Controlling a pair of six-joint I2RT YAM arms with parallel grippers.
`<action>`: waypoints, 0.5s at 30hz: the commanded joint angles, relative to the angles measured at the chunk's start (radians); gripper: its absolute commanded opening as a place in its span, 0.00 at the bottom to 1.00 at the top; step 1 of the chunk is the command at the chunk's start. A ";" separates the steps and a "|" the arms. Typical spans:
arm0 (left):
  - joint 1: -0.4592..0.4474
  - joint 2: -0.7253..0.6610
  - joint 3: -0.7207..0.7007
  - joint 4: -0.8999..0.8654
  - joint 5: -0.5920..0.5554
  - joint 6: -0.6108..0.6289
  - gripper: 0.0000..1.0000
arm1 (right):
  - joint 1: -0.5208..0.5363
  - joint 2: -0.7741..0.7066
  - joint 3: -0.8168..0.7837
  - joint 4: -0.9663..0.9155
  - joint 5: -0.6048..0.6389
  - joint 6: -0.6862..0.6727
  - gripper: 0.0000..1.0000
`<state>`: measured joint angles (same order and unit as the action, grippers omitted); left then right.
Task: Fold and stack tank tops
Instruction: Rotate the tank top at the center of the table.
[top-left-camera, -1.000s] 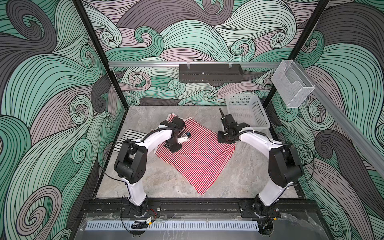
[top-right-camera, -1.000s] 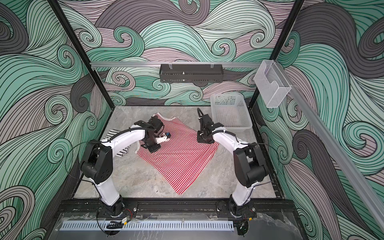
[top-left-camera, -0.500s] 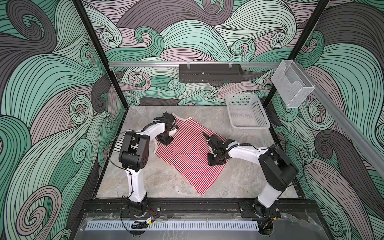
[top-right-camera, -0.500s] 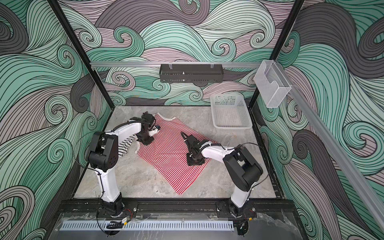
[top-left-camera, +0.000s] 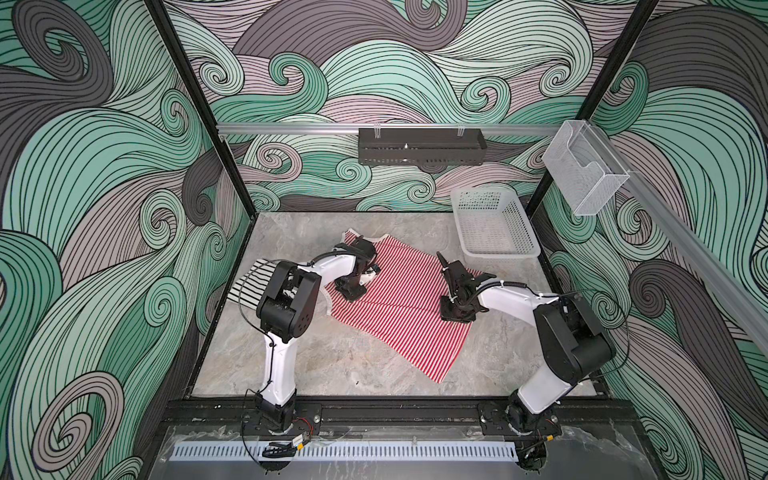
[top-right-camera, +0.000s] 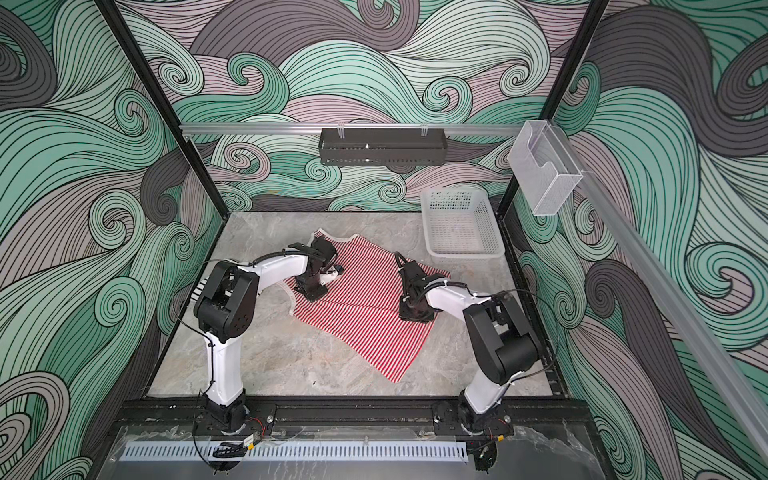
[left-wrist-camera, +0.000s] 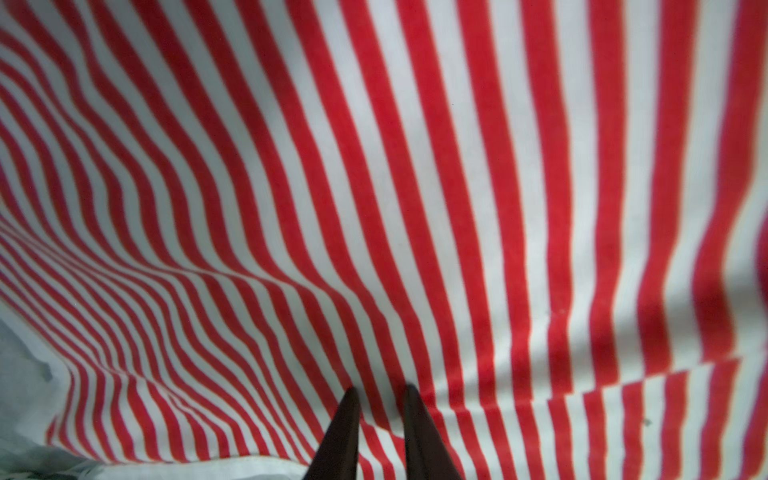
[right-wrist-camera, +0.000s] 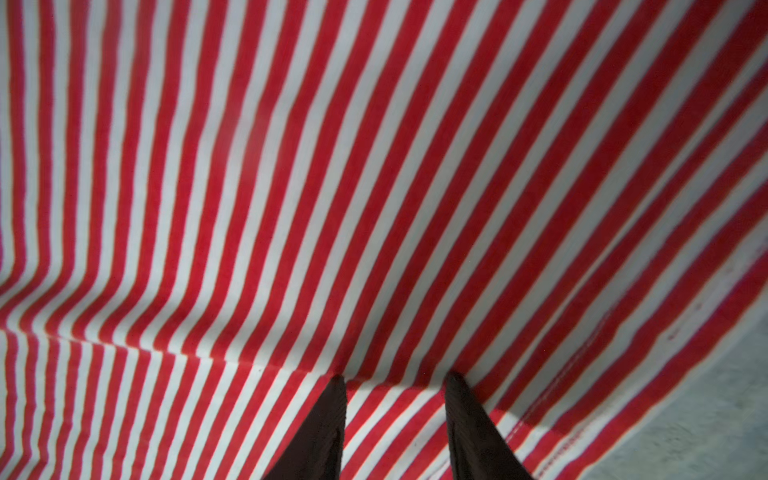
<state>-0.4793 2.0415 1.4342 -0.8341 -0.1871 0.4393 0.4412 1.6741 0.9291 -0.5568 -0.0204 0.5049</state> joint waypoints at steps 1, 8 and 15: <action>-0.016 -0.009 -0.068 -0.066 0.070 -0.008 0.23 | -0.015 0.022 -0.013 -0.083 0.065 -0.029 0.42; -0.021 -0.206 -0.283 -0.125 0.175 0.042 0.23 | -0.053 0.061 0.023 -0.091 0.069 -0.059 0.43; -0.009 -0.324 -0.434 -0.105 0.113 0.024 0.23 | -0.052 0.144 0.122 -0.104 0.022 -0.095 0.43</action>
<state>-0.4988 1.7466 1.0264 -0.9073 -0.0628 0.4660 0.3950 1.7508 1.0222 -0.6415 0.0013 0.4393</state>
